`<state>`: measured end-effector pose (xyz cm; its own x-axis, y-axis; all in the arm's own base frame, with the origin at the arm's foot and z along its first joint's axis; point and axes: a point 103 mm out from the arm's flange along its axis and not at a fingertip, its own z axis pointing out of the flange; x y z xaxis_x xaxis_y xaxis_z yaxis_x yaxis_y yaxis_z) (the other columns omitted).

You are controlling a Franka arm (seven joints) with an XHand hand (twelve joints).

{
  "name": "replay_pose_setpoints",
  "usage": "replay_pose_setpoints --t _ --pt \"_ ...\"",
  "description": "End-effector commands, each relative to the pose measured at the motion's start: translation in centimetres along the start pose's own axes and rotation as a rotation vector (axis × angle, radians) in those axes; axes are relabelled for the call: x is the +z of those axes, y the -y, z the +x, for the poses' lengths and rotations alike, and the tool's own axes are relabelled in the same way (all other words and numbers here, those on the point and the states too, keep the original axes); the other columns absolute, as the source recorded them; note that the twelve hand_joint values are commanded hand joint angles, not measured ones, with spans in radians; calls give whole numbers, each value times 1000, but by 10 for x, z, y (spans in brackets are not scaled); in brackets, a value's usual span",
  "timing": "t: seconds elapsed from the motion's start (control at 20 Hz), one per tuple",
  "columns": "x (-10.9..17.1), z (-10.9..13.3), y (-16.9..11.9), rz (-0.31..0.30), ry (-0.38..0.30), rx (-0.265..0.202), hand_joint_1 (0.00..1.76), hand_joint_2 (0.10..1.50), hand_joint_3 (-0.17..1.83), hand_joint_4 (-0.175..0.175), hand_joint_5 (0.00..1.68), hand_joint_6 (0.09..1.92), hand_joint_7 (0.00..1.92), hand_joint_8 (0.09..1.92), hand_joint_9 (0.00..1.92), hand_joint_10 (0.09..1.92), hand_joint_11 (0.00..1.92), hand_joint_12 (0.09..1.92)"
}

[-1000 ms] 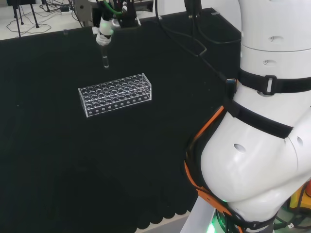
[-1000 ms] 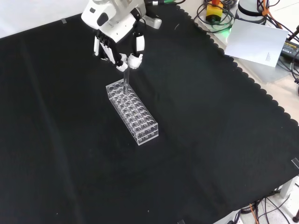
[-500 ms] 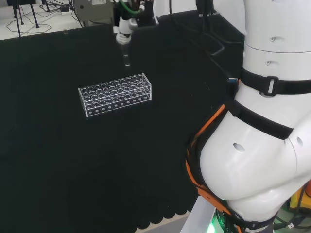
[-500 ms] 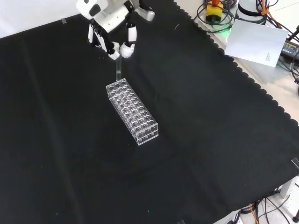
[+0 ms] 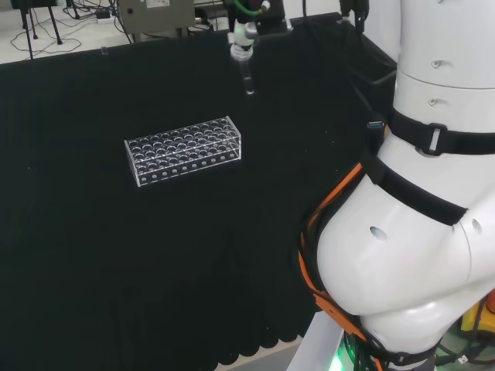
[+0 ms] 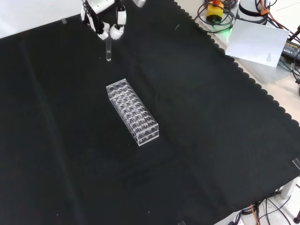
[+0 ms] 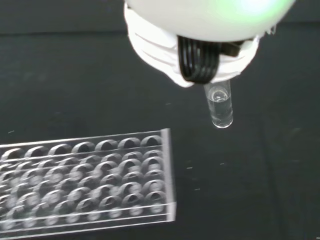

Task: Shake the test tube.

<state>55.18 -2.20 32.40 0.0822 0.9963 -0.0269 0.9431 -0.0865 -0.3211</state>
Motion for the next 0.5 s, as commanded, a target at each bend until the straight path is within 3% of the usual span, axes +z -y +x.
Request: replay_pose_setpoints --t 0.05,0.2,0.5 --pt "-5 -20 3 -10 5 43 1437 567 725 -175 1337 538 1421 712 1460 121 808 1210" --pt "-4 -13 2 -8 1 30 1437 567 725 -175 1336 538 1421 712 1460 121 808 1210" --pt "1 22 -6 -4 -25 -30 1437 567 725 -175 1336 538 1421 712 1459 122 808 1210"
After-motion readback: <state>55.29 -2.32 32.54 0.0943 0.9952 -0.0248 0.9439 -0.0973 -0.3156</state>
